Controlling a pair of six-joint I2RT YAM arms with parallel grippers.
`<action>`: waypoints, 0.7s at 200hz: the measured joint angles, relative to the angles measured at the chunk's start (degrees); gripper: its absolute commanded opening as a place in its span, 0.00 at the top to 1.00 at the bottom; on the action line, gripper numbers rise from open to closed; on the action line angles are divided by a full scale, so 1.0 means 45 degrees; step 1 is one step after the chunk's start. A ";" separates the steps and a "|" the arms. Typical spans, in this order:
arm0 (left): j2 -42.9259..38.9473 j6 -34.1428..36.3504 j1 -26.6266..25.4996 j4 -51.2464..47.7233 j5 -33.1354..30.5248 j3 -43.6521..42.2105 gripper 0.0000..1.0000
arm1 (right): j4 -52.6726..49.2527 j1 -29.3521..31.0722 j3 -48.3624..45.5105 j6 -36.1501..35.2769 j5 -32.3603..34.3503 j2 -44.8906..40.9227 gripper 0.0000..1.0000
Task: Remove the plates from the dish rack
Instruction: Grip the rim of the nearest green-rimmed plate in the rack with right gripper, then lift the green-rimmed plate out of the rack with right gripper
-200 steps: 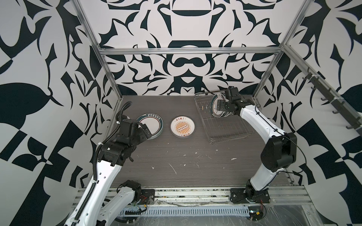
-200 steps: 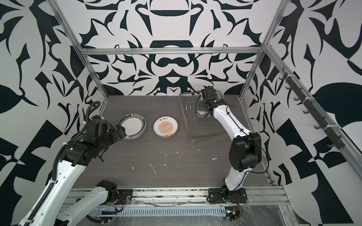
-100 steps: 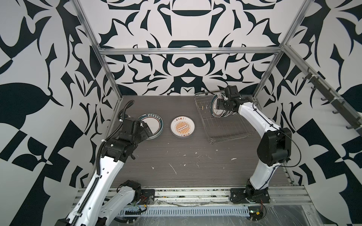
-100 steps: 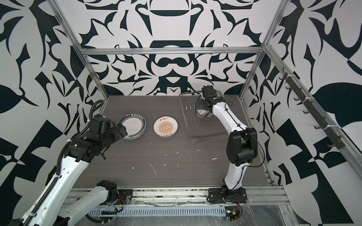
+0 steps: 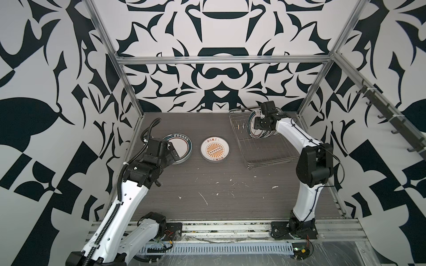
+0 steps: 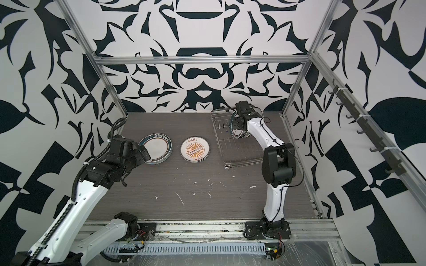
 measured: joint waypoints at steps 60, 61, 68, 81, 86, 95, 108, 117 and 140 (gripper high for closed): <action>0.0719 -0.0087 0.0000 -0.0364 0.0087 0.0160 0.01 | 0.0097 -0.0287 0.0602 -0.0442 -0.0107 0.0894 0.74; 0.0753 -0.0087 0.0000 -0.0398 0.0097 0.0180 0.01 | 0.0102 -0.0287 0.0622 -0.0437 -0.0092 0.0923 0.74; 0.0918 -0.0102 0.0000 -0.0491 0.0151 0.0233 0.01 | 0.0107 -0.0306 0.0704 -0.0476 -0.0097 0.1035 0.78; 0.1141 -0.0175 0.0000 -0.0607 0.0209 0.0243 0.01 | 0.0214 -0.0335 0.0835 -0.0578 -0.0097 0.1287 0.84; 0.1195 -0.0219 0.0000 -0.0661 0.0223 0.0243 0.01 | 0.0185 -0.0345 0.0894 -0.0661 -0.0165 0.1350 0.86; 0.1219 -0.0291 0.0000 -0.0719 0.0228 0.0243 0.01 | 0.0194 -0.0369 0.1010 -0.0646 -0.0398 0.1365 0.91; 0.1180 -0.0437 0.0000 -0.0748 0.0219 0.0243 0.01 | 0.0277 -0.0364 0.1263 -0.0704 -0.0427 0.1418 0.93; 0.1132 -0.0534 0.0000 -0.0758 0.0209 0.0243 0.01 | 0.0301 -0.0364 0.1375 -0.0699 -0.0418 0.1530 0.94; 0.1044 -0.0719 0.0000 -0.0763 0.0209 0.0238 0.01 | 0.0316 -0.0364 0.1467 -0.0631 -0.0593 0.1651 0.98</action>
